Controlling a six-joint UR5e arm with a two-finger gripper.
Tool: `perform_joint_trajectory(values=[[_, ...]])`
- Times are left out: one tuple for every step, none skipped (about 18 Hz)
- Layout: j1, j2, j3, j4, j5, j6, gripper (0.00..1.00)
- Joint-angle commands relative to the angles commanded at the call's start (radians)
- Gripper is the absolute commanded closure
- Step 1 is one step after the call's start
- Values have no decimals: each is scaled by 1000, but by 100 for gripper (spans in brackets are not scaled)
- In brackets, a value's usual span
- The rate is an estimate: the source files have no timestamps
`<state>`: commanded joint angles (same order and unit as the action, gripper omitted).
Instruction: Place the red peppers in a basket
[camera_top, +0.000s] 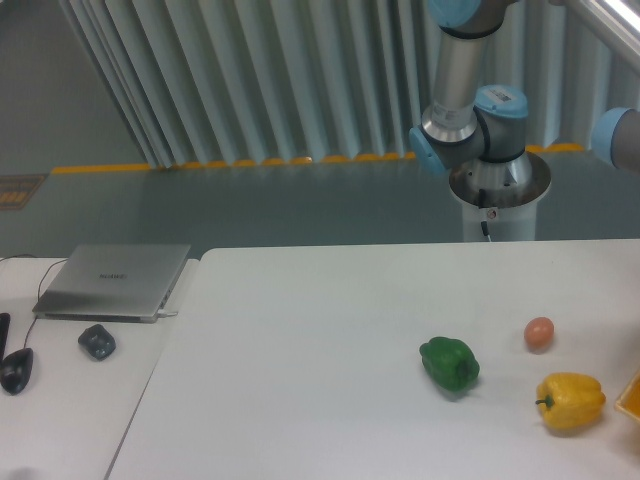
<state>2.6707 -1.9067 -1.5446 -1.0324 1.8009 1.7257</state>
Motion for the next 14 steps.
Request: perform_joint_trajectory(values=[[0,-2,-3,2,0,-14,22],[-2,-3,-6,2,0,-14,18],[0,-3,-9,2,-2,-15,10],[3,-2,-12,8,-3,-17,0],[5,-2,-12,14,-3,-17,0],[5,0,-12,15,-3,-15,0],[3,2,-12,15,-3,-17,0],[0,5,-11,15,-5,-15,0],[-6,5,-11,15,-8,-23,0],[-20,5,-11,15,-14,-47,0],[-38,5,-8,14,-17,-76,0],[-55,5,-8,14,-14,-89,0],[-64,6,-8,11,-11,-89,0],[-92,6,-2,5,-11,-84,0]])
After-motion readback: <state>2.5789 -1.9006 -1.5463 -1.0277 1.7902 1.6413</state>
